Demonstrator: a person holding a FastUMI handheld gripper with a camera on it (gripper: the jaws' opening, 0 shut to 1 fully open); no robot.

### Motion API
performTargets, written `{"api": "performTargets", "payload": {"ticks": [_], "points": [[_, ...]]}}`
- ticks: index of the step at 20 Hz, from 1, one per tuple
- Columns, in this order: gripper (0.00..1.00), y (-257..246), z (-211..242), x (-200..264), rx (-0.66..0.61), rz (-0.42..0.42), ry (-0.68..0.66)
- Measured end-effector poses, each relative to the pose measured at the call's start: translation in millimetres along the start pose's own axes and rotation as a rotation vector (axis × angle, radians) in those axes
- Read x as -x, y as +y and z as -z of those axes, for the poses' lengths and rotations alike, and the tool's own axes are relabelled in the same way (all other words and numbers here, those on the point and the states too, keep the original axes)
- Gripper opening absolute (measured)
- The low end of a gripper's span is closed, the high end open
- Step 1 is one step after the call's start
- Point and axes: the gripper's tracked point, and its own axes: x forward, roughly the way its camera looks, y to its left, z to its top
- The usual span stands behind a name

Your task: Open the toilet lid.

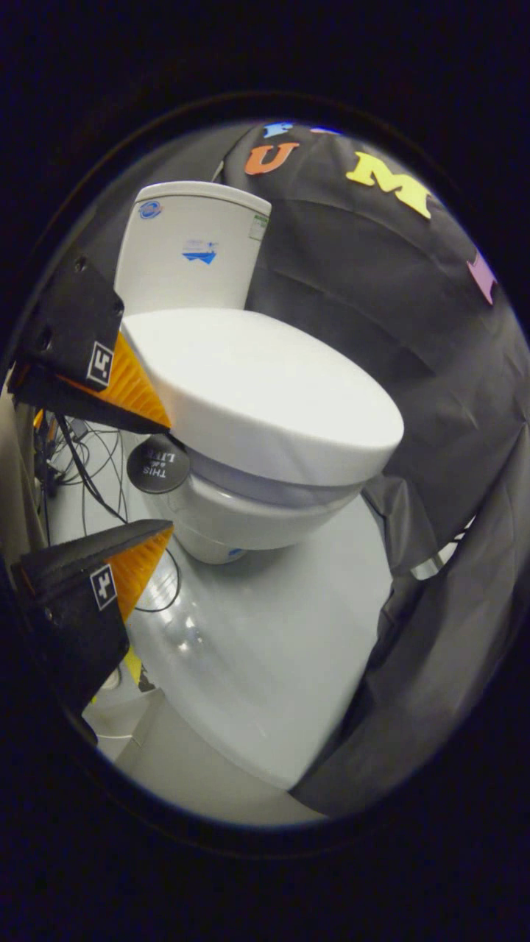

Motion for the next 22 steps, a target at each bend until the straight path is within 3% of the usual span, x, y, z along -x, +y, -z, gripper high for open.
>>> {"api": "performTargets", "payload": {"ticks": [5,9,15,18,22], "points": [[0.61,6.8,-0.7,-2.8,-0.071,-0.092,0.017],[0.41,13.1,-0.6,-2.4,-0.085,-0.087,0.025],[0.28,14.1,-8.6,5.1,-0.126,-0.146,0.009],[0.19,15.5,-9.8,8.0,-0.116,-0.137,0.005],[0.15,18.7,-8.5,12.8,-0.158,-0.138,0.036]]}}
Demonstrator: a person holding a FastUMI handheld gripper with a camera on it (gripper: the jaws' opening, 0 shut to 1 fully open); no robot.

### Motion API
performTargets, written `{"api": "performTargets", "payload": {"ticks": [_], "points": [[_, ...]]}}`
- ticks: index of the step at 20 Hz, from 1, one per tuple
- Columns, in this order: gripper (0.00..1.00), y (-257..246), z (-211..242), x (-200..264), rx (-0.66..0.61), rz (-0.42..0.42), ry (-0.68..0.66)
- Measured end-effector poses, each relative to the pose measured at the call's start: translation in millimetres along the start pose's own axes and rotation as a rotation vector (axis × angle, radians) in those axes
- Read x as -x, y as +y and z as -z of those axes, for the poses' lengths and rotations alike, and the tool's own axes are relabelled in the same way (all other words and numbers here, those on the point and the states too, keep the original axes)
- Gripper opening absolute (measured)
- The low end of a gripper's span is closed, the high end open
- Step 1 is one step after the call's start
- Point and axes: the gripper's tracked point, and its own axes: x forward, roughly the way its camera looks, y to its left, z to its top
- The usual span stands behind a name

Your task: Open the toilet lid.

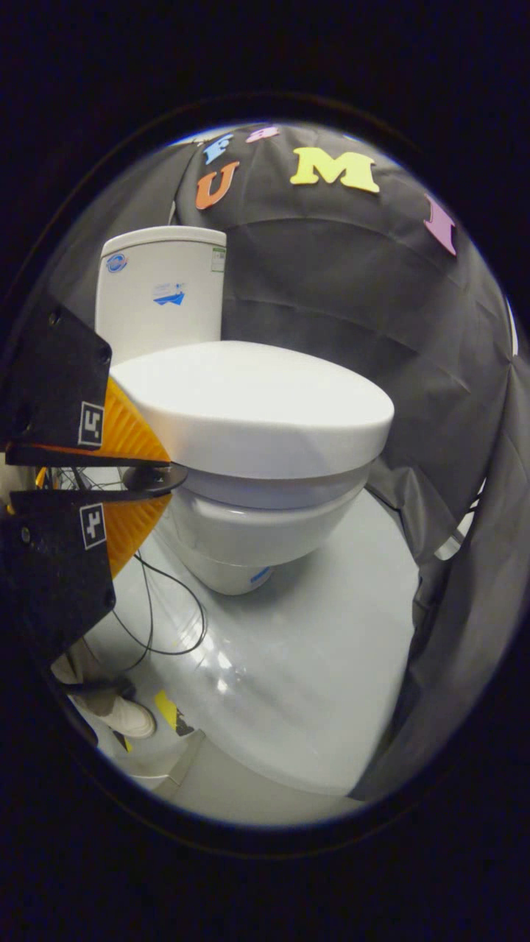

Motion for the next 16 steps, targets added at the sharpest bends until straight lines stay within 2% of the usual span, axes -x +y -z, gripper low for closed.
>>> {"api": "performTargets", "payload": {"ticks": [10,16], "points": [[0.1,21.1,-4.8,16.5,0.042,-0.015,-0.011],[0.08,36.3,-5.0,29.4,0.071,0.005,-0.024]]}}
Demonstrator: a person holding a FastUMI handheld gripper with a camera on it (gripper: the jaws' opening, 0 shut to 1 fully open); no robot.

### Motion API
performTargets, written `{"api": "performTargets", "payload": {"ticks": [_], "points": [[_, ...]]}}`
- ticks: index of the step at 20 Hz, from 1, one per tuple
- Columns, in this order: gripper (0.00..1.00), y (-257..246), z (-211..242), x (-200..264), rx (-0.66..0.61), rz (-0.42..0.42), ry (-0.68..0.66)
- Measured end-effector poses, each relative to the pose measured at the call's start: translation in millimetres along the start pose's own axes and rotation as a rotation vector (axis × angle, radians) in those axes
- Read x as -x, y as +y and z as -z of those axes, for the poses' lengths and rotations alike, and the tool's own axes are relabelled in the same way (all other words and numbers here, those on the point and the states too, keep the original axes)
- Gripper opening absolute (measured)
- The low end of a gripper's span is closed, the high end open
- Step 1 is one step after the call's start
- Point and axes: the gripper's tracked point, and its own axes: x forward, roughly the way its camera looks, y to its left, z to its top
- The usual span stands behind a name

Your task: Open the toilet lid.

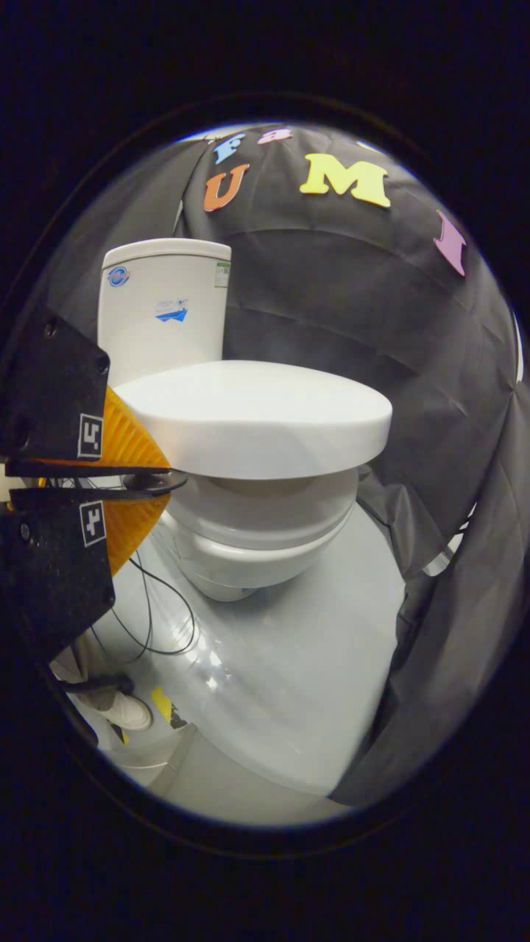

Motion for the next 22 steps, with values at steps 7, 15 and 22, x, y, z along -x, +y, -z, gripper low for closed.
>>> {"api": "performTargets", "payload": {"ticks": [7,15,22], "points": [[0.08,13.2,2.6,8.4,0.018,-0.028,-0.01],[0.08,40.4,2.4,26.0,0.095,-0.053,-0.021],[0.08,82.2,13.7,39.6,0.201,-0.082,-0.052]]}}
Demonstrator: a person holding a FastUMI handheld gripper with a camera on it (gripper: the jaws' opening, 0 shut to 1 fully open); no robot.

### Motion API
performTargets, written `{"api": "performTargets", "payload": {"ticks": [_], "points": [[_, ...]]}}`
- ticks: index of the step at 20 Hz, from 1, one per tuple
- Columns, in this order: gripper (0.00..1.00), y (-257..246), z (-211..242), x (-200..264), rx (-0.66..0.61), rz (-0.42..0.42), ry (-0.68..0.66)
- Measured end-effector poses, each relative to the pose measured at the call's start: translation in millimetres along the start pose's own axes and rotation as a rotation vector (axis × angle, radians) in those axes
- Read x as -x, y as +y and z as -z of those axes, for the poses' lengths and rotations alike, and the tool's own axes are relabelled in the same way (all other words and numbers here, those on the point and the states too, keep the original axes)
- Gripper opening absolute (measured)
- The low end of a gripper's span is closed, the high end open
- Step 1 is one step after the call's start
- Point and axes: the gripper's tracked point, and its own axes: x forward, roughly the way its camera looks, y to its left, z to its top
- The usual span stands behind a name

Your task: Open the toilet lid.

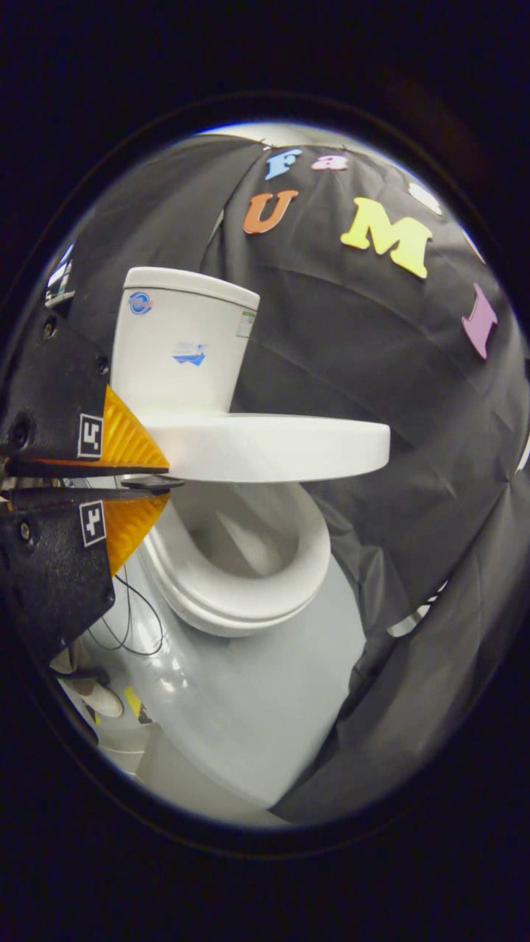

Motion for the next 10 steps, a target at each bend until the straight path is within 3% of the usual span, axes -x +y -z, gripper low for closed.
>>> {"api": "performTargets", "payload": {"ticks": [10], "points": [[0.09,39.8,5.9,8.8,0.078,-0.006,-0.053]]}}
